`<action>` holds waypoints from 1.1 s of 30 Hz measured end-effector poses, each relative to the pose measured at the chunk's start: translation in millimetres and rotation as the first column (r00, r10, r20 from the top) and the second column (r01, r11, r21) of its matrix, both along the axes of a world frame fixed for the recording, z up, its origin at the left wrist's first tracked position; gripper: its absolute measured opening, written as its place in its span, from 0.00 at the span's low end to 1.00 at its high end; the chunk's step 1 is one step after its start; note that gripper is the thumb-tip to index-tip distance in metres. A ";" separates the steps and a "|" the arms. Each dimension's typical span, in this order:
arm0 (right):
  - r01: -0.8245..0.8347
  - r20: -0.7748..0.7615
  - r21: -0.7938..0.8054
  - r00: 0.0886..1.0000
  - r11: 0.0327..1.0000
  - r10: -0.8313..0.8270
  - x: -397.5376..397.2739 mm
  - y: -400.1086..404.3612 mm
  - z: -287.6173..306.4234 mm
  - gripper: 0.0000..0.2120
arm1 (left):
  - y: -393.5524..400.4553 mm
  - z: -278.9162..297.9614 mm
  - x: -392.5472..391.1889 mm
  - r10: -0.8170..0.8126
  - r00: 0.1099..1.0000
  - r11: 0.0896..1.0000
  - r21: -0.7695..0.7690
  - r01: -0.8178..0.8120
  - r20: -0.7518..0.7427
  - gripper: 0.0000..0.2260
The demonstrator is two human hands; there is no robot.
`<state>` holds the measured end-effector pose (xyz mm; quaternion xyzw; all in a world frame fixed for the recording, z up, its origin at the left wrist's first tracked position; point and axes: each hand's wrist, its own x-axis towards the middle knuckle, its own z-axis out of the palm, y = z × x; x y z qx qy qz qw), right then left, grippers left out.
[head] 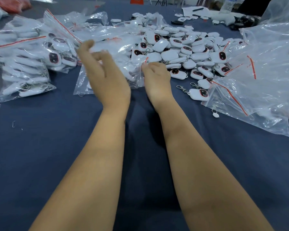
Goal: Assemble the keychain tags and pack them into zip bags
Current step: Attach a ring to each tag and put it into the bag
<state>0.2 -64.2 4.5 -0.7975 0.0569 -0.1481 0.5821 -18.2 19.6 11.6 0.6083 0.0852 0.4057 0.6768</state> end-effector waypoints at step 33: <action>0.190 0.002 -0.736 0.960 0.650 -0.278 0.8 -45.7 -14.9 0.21 | -13.3 -16.6 10.3 -0.246 0.896 0.847 0.367 0.384 -0.371 0.15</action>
